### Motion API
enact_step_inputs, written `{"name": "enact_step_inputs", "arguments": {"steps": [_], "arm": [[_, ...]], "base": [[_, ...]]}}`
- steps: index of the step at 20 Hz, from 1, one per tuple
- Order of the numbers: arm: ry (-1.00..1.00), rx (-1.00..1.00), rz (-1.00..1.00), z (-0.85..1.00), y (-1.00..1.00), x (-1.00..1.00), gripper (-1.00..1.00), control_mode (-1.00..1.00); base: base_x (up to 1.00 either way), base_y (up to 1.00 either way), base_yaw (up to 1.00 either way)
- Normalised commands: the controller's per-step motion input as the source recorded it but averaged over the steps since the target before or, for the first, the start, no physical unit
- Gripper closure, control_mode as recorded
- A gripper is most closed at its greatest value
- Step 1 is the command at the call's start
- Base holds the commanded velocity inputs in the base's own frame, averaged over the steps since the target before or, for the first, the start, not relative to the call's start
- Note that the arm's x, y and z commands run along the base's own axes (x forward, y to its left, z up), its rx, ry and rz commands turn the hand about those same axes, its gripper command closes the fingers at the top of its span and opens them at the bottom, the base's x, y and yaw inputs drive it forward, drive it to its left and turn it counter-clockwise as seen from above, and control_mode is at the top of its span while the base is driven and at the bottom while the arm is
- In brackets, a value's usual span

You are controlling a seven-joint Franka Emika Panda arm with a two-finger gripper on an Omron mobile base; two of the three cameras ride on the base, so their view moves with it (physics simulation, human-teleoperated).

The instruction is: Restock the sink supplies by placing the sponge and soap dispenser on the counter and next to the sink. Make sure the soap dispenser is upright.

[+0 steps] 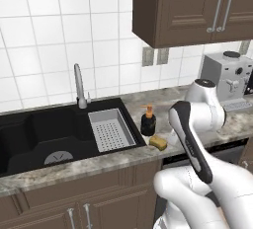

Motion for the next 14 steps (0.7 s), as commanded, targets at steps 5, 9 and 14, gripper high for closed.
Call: {"name": "enact_step_inputs", "arguments": {"steps": [5, 9, 14], "arm": [[0.00, 0.00, -0.05, 0.85, 0.00, -0.69, -1.00, -1.00], [0.00, 0.00, -0.05, 0.83, 0.00, -0.71, -1.00, -1.00], [0.00, 0.00, -0.04, 0.74, 0.00, -0.68, -1.00, -1.00]], "base": [[0.00, 0.00, 0.00], [0.00, 0.00, 0.00], [0.00, 0.00, 0.00]]}}
